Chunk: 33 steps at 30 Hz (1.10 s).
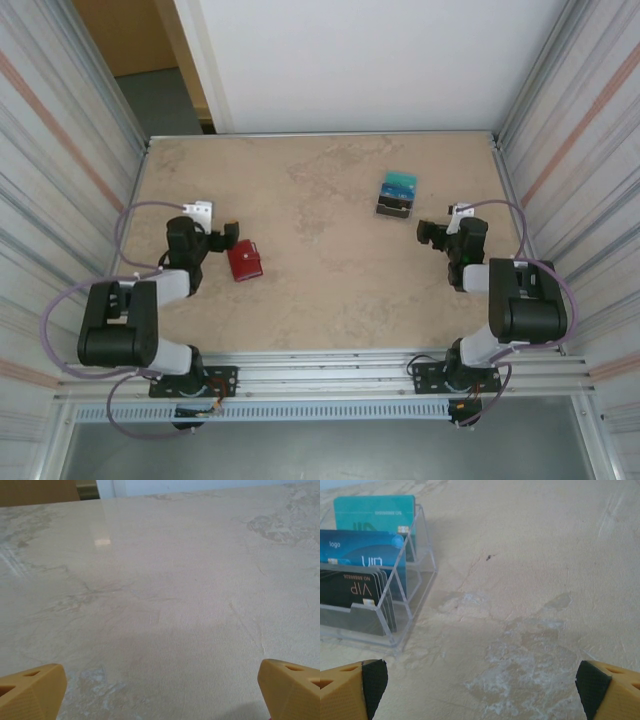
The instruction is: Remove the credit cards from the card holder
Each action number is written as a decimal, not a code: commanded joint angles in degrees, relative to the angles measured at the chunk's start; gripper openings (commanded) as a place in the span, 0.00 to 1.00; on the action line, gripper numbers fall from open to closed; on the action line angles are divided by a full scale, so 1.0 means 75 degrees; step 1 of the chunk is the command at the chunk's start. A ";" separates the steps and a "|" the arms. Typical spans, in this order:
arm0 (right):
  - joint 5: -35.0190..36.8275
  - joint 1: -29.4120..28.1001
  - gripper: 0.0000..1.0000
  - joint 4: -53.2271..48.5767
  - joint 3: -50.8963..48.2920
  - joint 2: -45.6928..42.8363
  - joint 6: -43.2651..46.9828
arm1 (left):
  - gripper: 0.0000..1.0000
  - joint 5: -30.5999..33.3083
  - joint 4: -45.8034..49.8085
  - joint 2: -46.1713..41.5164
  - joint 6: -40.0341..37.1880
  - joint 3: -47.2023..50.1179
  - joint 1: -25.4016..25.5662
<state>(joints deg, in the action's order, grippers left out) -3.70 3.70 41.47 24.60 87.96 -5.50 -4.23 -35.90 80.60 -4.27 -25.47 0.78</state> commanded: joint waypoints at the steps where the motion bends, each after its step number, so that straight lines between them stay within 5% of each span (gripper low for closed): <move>1: 0.0066 -0.0065 0.99 -0.0841 0.0442 -0.0489 0.0130 | 0.99 0.0601 0.0695 -0.0728 0.0145 -0.0263 0.0051; 12: 0.1118 -0.0131 0.99 -0.2439 0.0939 -0.2032 -0.0555 | 0.98 0.1248 0.3824 -0.1906 0.2822 -0.1385 0.0271; 19: 0.1445 -0.0264 0.99 -0.3615 0.1310 -0.2753 -0.1158 | 0.99 0.3322 0.6057 -0.1735 0.3664 -0.2315 0.2542; 26: 0.1680 -0.0387 0.99 -0.4995 0.1632 -0.3572 -0.1897 | 0.99 0.2895 0.8084 -0.0695 0.5145 -0.3208 0.3581; 33: 0.2228 -0.0764 0.99 -0.6060 0.2063 -0.3764 -0.1857 | 0.99 0.2043 0.8897 0.0085 0.5710 -0.3316 0.3705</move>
<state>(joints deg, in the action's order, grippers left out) 9.91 -1.19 1.43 38.24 60.80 -17.80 13.30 24.77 80.23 34.24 -49.41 28.58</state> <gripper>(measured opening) 0.988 0.987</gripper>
